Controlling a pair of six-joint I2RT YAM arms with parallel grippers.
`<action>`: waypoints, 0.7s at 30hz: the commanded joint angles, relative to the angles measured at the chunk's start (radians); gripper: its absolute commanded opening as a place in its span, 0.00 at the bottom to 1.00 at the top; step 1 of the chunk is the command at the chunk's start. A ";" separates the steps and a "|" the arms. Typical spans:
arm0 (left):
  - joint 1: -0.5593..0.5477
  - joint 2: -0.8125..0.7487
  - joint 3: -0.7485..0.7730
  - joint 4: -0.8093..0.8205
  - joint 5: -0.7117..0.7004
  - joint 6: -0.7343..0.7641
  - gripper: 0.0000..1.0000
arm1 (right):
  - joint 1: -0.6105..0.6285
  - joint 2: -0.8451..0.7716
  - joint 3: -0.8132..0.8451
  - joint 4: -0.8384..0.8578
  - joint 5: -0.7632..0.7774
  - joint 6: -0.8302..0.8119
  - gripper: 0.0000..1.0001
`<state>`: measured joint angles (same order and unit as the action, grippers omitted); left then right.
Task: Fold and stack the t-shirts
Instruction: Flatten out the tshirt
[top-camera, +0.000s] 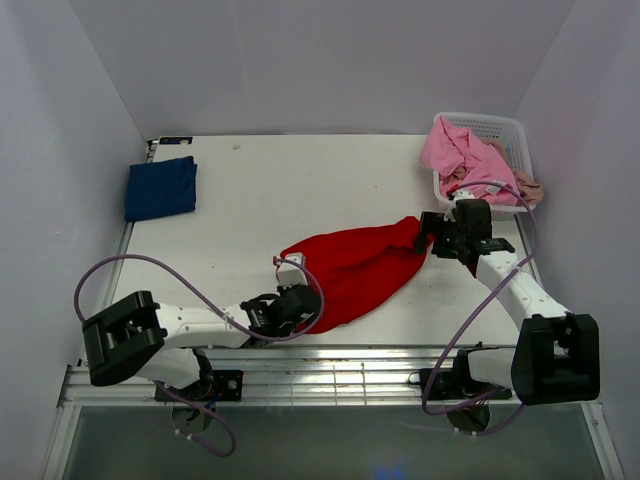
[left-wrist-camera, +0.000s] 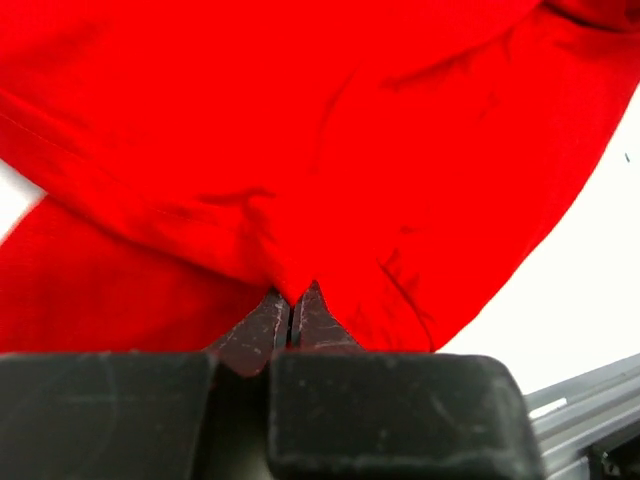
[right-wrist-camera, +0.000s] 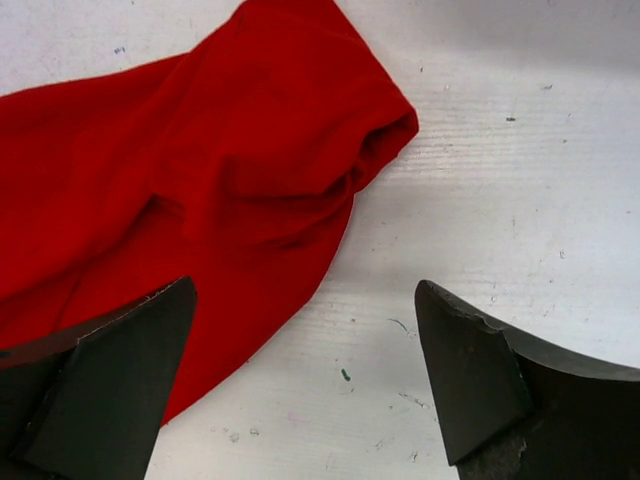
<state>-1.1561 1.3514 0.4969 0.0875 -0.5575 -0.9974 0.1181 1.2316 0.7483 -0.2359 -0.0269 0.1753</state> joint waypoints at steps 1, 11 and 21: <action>-0.005 -0.072 0.075 -0.081 -0.080 0.025 0.00 | 0.000 0.000 -0.015 0.038 -0.013 -0.011 0.95; 0.002 -0.363 0.221 -0.482 -0.404 0.074 0.00 | 0.002 -0.015 -0.023 0.079 -0.131 -0.013 0.96; 0.015 -0.367 0.252 -0.888 -0.547 -0.292 0.00 | 0.002 -0.017 -0.061 0.150 -0.277 0.003 0.88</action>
<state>-1.1469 0.9962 0.7227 -0.5888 -1.0138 -1.1027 0.1181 1.2324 0.7010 -0.1516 -0.2222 0.1749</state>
